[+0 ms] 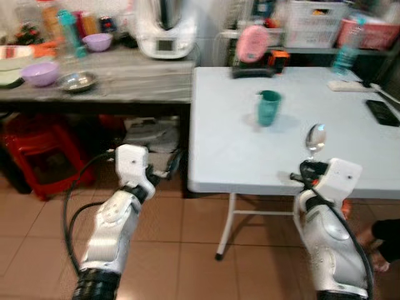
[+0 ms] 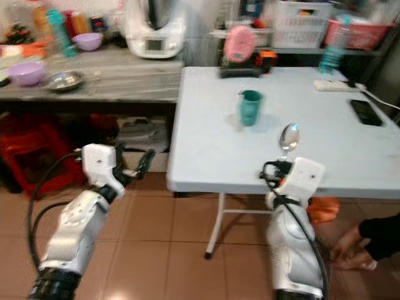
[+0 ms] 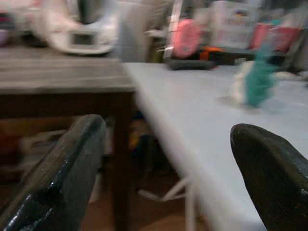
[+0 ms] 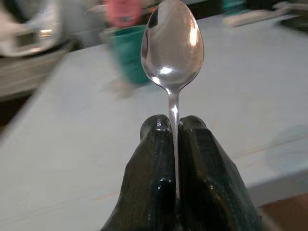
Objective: Setting the table
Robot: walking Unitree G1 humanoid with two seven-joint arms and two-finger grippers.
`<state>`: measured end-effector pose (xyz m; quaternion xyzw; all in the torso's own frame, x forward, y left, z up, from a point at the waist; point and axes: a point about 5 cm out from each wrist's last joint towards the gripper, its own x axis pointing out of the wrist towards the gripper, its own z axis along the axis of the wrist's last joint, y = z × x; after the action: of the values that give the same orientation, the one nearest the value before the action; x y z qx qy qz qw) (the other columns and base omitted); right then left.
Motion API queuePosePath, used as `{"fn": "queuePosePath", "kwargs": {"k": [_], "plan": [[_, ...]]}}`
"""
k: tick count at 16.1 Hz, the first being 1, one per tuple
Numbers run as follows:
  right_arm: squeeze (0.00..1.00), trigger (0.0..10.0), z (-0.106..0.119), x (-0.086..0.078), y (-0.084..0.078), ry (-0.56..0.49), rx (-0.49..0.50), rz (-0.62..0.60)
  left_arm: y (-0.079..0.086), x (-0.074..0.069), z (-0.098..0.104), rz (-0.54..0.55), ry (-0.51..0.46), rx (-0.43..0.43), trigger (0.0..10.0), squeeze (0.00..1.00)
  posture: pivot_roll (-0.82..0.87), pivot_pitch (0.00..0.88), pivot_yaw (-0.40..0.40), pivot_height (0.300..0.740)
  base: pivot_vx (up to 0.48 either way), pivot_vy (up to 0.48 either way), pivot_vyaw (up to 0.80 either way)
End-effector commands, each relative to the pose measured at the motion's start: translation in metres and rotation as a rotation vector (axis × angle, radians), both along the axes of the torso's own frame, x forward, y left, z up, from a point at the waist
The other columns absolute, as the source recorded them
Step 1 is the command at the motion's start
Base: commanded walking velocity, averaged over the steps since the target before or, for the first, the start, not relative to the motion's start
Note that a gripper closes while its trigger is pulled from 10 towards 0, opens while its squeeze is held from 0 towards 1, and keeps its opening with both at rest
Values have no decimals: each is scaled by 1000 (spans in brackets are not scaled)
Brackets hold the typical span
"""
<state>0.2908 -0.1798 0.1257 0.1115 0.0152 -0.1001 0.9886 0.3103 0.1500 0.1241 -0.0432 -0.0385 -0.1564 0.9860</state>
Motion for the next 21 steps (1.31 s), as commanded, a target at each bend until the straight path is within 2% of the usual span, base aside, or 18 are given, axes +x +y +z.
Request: {"fn": "queuePosePath", "kwargs": {"k": [1,21], "plan": [[0,10000,4,0,-4,-15,-11,-12,-2,2,2,-11,-8,1,10000,0,-38,0,4,740,0,382,0],[0,10000,1,1,-6,-9,-12,-11,-3,3,0,-6,-4,3,10000,0,-35,0,1,740,0,398,0]]}}
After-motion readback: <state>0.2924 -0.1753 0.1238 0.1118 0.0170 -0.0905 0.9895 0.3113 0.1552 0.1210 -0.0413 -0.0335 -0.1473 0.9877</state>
